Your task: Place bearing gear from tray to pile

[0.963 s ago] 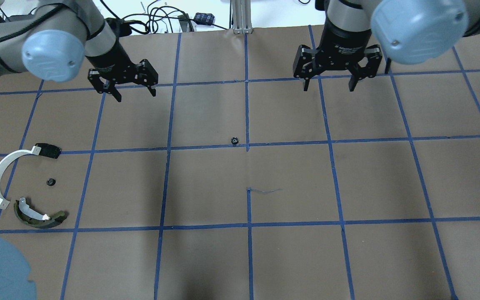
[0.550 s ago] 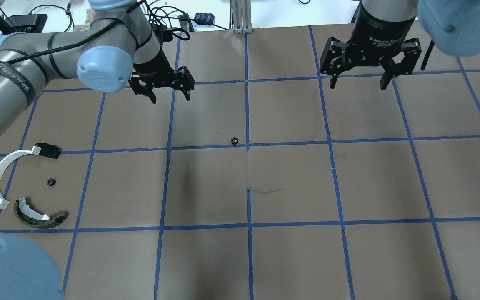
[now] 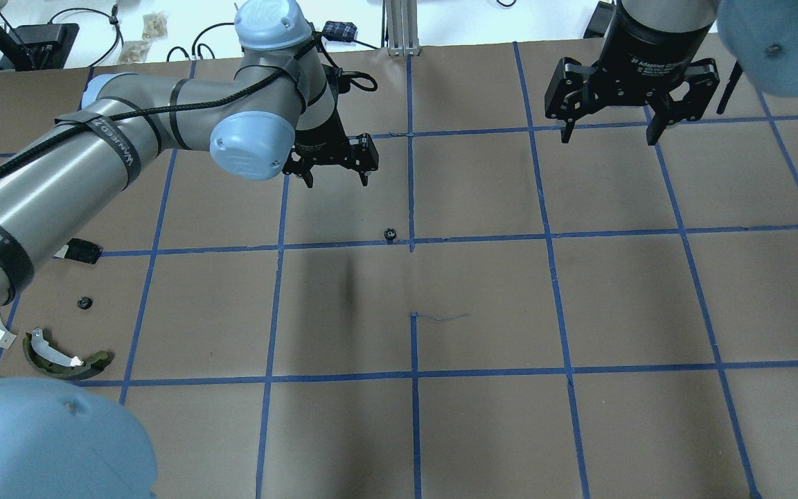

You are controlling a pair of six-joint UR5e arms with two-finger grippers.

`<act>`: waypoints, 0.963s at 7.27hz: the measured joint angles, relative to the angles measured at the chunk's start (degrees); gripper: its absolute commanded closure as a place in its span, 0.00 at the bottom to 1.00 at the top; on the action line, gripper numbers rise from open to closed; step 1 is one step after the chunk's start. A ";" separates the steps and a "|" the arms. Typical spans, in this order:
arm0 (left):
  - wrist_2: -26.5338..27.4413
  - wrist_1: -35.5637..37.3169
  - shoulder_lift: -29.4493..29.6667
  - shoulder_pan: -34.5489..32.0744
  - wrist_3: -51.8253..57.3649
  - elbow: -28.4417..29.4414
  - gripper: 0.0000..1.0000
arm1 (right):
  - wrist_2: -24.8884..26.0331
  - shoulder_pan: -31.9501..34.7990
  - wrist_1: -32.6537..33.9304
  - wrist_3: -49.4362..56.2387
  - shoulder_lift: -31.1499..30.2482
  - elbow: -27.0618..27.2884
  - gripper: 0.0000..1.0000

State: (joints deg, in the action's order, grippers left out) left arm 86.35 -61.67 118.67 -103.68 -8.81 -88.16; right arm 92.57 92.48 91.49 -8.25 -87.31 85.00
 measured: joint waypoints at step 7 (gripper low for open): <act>1.49 1.74 4.80 -3.37 -1.23 -2.52 0.26 | -0.04 -0.07 1.09 0.23 0.05 -0.01 0.00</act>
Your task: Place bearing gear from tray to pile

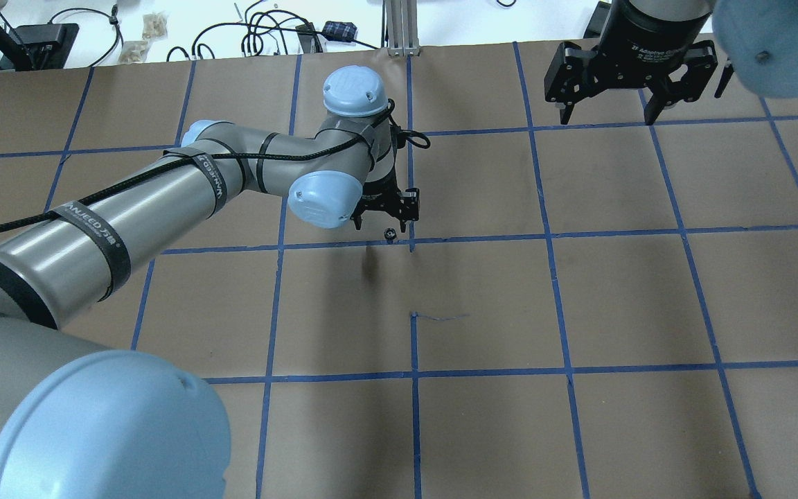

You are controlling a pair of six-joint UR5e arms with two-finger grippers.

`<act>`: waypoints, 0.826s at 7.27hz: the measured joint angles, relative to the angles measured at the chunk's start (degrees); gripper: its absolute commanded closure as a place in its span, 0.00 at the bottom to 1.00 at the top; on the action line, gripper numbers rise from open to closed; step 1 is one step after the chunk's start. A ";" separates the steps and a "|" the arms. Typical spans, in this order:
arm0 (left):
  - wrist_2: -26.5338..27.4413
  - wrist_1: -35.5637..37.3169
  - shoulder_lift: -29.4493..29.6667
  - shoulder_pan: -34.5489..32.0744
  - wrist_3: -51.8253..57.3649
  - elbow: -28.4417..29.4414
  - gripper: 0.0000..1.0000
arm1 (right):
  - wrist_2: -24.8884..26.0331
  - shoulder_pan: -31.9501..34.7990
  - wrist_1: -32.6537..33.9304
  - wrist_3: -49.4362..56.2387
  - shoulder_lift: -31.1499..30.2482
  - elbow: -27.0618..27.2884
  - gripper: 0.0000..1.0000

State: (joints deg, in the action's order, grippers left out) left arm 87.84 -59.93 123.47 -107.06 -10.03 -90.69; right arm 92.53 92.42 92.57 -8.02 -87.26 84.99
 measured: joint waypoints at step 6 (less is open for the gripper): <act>-0.63 0.30 1.62 -0.07 -0.87 0.51 0.72 | 0.04 0.04 -0.02 0.01 0.45 0.00 0.00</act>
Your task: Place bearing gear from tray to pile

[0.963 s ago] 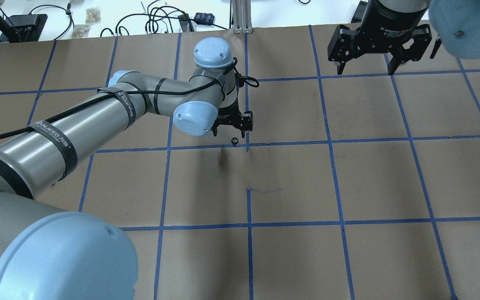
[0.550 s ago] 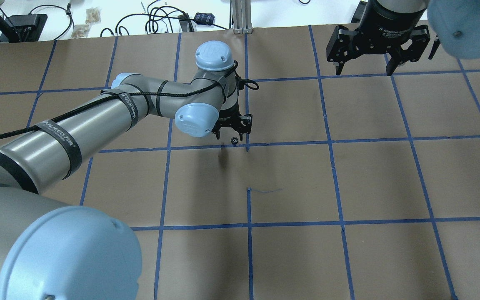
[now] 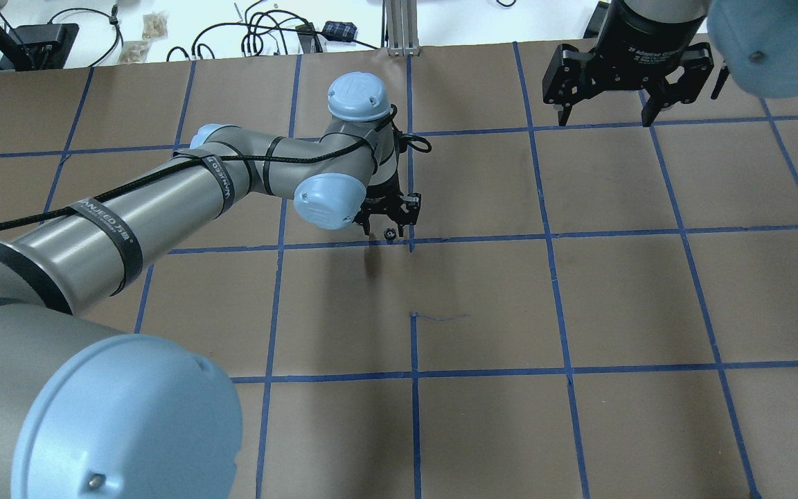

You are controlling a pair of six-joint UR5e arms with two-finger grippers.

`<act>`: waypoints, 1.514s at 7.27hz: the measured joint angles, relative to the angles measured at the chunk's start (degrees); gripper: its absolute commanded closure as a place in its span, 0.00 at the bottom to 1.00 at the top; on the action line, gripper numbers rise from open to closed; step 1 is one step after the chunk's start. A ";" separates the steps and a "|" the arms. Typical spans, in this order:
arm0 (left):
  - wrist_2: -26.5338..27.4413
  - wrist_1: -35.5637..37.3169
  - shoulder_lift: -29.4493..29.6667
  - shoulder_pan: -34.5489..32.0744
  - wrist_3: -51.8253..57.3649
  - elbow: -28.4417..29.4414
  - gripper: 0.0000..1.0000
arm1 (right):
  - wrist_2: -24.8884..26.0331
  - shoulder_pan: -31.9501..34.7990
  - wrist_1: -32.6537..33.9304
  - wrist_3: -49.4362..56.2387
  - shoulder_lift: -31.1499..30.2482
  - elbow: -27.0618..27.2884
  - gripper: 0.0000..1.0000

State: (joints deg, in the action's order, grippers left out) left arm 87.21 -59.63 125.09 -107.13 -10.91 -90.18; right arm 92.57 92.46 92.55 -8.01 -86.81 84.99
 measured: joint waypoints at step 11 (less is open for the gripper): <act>1.15 -25.20 -8.13 19.77 15.52 12.98 1.00 | 0.15 -0.16 -0.09 0.01 0.02 0.00 0.00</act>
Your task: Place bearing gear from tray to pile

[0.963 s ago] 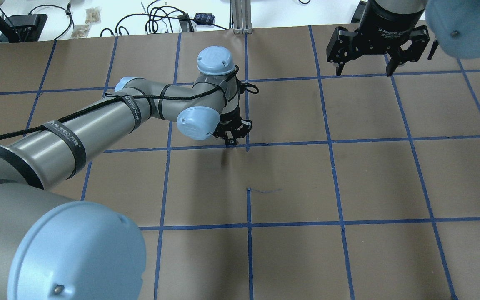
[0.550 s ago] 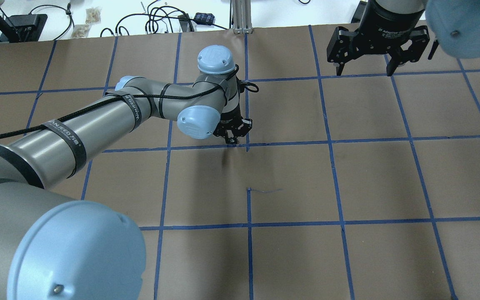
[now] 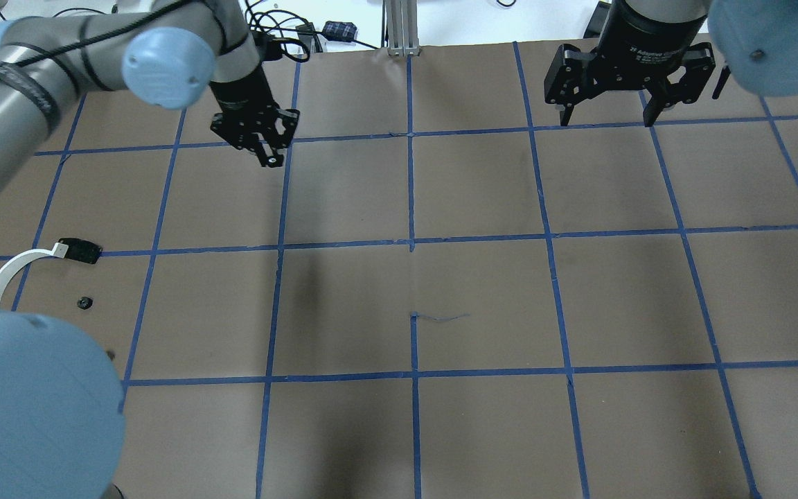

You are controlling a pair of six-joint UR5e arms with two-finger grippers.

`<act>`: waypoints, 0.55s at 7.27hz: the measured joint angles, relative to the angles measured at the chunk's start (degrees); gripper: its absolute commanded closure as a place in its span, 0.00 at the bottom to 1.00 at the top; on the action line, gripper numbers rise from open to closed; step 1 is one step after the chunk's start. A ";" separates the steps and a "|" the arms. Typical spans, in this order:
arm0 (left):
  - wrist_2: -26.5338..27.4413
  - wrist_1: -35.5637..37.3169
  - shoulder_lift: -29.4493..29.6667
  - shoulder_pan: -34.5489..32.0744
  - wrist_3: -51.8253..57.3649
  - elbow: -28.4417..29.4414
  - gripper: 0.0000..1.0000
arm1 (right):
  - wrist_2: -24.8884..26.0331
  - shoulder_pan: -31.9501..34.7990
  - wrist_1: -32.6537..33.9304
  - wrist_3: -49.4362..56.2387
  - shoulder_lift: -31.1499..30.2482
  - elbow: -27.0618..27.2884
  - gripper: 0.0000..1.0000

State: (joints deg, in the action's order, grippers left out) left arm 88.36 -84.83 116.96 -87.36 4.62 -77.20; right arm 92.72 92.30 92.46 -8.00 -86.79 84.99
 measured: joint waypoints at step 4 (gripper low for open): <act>1.07 -3.77 -2.25 27.06 24.01 -7.70 1.00 | 0.00 -0.01 -0.08 0.00 -0.04 0.00 0.00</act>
State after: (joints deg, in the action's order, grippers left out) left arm 89.42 -88.59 114.71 -60.30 28.62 -84.90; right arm 92.72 92.28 92.38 -8.00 -86.83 84.99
